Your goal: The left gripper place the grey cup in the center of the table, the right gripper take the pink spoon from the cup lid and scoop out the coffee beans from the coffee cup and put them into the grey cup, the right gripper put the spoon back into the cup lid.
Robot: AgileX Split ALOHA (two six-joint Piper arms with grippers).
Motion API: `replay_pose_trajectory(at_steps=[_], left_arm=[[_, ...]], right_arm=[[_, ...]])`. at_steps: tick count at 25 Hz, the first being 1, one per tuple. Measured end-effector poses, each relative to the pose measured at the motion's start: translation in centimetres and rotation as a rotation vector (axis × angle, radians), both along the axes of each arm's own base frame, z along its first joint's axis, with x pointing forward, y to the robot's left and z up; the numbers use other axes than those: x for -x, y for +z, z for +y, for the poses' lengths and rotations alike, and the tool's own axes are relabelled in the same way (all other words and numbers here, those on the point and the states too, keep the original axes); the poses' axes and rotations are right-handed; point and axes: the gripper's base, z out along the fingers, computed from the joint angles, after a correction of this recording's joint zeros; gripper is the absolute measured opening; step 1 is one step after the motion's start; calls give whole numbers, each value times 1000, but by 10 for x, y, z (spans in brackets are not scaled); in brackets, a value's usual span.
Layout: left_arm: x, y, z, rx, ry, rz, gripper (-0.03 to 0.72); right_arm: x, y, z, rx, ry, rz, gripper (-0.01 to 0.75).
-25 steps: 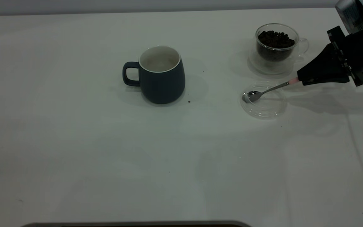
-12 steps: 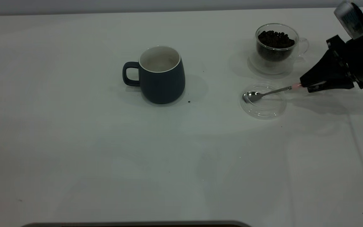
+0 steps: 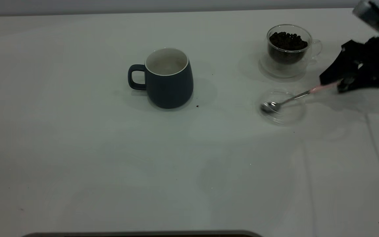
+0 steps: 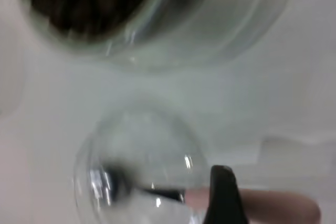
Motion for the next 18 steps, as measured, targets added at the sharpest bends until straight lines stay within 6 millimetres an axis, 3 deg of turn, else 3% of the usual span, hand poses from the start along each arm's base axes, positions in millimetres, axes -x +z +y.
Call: replay_pose_trajectory(at_steps=[5, 11, 15, 18], left_arm=[[0, 0, 0, 0, 0, 0, 567], [0, 0, 0, 0, 0, 0, 567], [0, 0, 0, 0, 0, 0, 567], [0, 0, 0, 0, 0, 0, 567]], right_arm=[[-14, 41, -2, 125, 23, -136, 578], [-17, 97, 24, 177, 137, -244, 578], [-12, 144, 45, 205, 183, -293, 578], [4, 190, 60, 226, 226, -294, 578]])
